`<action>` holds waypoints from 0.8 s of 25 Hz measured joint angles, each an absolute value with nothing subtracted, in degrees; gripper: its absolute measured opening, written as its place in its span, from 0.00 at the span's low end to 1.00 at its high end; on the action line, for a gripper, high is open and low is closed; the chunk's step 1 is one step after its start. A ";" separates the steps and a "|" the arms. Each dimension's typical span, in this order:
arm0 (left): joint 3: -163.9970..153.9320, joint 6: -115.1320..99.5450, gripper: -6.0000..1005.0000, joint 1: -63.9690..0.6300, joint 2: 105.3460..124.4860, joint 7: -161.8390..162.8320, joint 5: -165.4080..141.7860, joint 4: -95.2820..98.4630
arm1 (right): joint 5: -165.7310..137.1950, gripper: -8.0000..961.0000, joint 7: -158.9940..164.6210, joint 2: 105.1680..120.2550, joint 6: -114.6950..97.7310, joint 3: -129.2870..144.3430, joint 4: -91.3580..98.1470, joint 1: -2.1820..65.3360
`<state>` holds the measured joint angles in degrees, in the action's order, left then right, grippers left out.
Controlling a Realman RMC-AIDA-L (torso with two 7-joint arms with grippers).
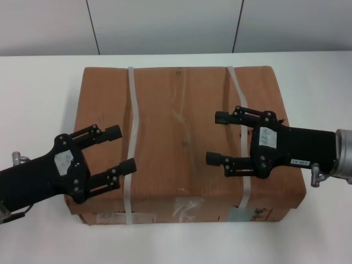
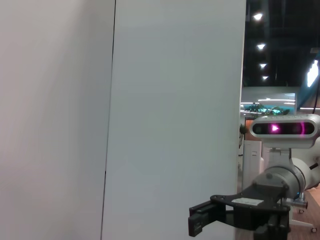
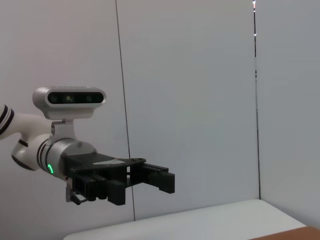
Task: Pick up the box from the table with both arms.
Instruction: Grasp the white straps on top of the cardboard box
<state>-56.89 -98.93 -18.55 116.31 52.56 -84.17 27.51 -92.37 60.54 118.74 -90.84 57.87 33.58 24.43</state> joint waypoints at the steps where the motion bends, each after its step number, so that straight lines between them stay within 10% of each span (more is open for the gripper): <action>1: -56.88 -98.94 0.71 -18.54 116.31 52.56 -84.18 27.50 | -92.37 0.92 60.31 118.74 -90.84 57.81 33.38 24.45; 20: -56.99 -98.17 0.71 -18.55 116.36 52.79 -84.20 27.42 | -92.37 0.92 59.66 118.73 -89.82 58.02 32.87 24.52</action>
